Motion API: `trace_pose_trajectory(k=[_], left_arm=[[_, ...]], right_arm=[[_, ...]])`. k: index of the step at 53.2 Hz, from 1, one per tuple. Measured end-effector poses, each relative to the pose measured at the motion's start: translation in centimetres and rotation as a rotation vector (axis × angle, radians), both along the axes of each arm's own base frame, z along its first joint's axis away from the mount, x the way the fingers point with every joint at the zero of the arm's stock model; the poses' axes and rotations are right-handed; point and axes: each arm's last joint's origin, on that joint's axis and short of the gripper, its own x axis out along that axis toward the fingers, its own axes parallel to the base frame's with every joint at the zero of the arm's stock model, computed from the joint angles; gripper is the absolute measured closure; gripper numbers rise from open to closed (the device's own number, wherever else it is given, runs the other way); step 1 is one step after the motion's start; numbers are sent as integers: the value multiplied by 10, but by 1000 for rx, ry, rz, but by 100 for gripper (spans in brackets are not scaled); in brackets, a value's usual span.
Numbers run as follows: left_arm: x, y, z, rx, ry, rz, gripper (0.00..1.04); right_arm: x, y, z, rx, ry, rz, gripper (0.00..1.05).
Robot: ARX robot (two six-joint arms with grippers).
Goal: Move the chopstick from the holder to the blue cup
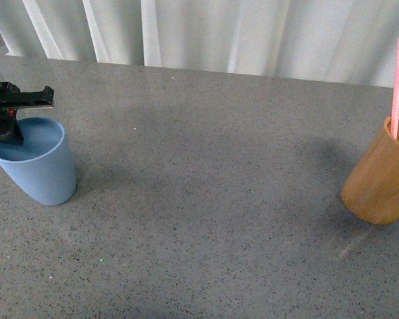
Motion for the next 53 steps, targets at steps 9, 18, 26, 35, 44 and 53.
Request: trace_pose_trajectory(k=[9,18,26,35,44,53], left_arm=[[-3,-10,5,-4,10,-41,101],[-12,-26,25,0,-10,-114,101],[-25,-56,56,-10,-49,-230,101],[-41,-105,88,-39,-120,-372,101],[-60,-168,97,-80,-164,-509,101],[-69,-205,78,-64,-141,-580,101]], right_arm=[[0,0,0,0,0,0,10],[0,0,0,0,0,0,10],[0,0,0,0,0,0,10],[0,0,0,0,0,0,10],[0,0,0,0,0,0,10],[0,0,0,0,0,0,10]])
